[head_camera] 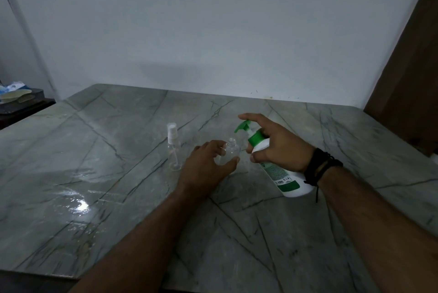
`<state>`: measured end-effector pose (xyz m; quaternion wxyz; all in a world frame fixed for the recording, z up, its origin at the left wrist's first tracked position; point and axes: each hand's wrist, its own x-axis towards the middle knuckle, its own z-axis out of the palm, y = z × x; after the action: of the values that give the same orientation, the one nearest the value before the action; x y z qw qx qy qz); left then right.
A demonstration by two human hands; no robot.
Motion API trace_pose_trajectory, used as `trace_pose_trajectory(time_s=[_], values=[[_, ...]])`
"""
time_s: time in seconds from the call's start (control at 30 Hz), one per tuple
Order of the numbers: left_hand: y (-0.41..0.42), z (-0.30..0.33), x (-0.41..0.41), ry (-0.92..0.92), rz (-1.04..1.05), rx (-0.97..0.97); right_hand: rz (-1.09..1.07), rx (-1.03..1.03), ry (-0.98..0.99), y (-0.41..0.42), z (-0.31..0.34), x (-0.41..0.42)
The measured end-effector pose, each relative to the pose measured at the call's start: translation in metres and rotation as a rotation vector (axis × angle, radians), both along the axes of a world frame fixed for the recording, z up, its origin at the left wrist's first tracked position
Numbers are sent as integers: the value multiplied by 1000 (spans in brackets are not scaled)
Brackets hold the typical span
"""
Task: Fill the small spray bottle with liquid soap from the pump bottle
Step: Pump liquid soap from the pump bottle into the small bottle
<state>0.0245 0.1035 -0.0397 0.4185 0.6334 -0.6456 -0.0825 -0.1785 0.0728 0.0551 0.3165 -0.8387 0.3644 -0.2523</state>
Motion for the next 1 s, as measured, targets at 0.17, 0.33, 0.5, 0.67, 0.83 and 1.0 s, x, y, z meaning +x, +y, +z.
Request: trace_pose_trajectory(time_s=[0.17,0.33,0.5,0.67,0.83,1.0], values=[[-4,-4,3,-22,4,11,-15,12,-9,1,1,1],[-6,-6,3,-37,7,-3,-8,19,-8,4,3,3],[-7,-6,4,-48,10,9,2,25,2,6,3,5],[-7,-5,3,-59,8,8,-9,31,-1,6,3,5],[-7,-5,3,-53,3,15,-8,40,-7,7,4,4],[-6,-4,2,-47,-2,16,2,25,23,7,3,8]])
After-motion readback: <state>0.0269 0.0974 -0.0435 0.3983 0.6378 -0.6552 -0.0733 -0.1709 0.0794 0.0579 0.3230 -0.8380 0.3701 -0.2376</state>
